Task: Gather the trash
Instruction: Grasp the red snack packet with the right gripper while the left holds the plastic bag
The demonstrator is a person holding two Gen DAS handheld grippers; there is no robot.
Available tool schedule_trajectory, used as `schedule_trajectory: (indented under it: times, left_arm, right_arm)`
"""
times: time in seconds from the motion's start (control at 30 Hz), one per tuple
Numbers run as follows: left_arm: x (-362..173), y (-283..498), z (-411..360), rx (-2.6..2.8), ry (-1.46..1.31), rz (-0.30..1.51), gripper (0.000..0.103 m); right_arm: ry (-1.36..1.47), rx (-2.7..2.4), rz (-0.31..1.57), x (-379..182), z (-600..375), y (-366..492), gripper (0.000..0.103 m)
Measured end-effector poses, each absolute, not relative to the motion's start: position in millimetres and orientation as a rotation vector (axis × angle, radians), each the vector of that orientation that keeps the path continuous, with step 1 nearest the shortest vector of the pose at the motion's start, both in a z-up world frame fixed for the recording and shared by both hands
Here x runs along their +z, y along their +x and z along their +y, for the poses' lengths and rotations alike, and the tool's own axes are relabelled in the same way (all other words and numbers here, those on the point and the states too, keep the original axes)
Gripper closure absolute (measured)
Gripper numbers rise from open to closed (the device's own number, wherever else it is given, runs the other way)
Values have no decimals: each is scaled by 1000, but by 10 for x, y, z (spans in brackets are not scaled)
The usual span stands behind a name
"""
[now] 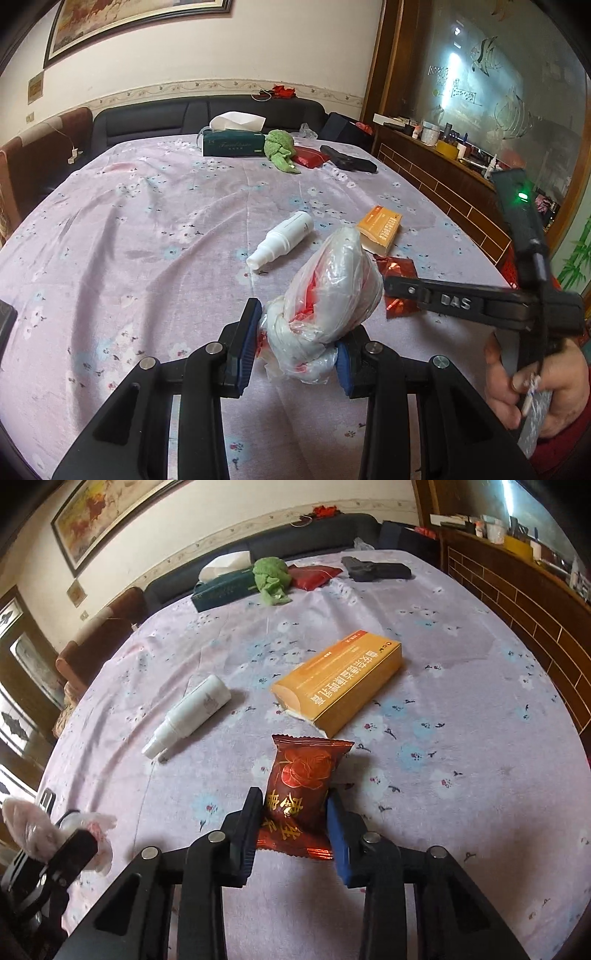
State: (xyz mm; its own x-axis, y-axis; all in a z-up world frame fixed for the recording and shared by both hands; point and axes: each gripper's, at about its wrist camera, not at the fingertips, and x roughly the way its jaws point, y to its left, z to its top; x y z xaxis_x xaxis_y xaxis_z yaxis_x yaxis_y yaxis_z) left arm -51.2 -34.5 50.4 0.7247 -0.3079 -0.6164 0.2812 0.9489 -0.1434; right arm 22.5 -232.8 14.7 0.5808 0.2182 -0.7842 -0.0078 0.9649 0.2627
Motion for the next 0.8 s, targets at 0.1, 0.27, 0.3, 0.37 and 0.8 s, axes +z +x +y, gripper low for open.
schedule_trajectory:
  times: [0.1,0.27,0.3,0.37,0.8]
  left_arm:
    - [490,-536,-401,-309,-33,671,68]
    - [492,-578,-471,-272,-35,636,68]
    - [491,-581,-478,-261,-33,632,68]
    - [487,-587,-492,-245,-30,630,68]
    - [465,-548,-455,-207,-50,642,68]
  right_arm:
    - [261,151,893,172,-2366,82,70]
    - [228,150,773,264,-2366,-218,70]
    - [223,152,755,281,-2360,-267,70]
    - [201,156,719,316,-2331,-347,70]
    - [211,199,699,272,-2311,-428,70]
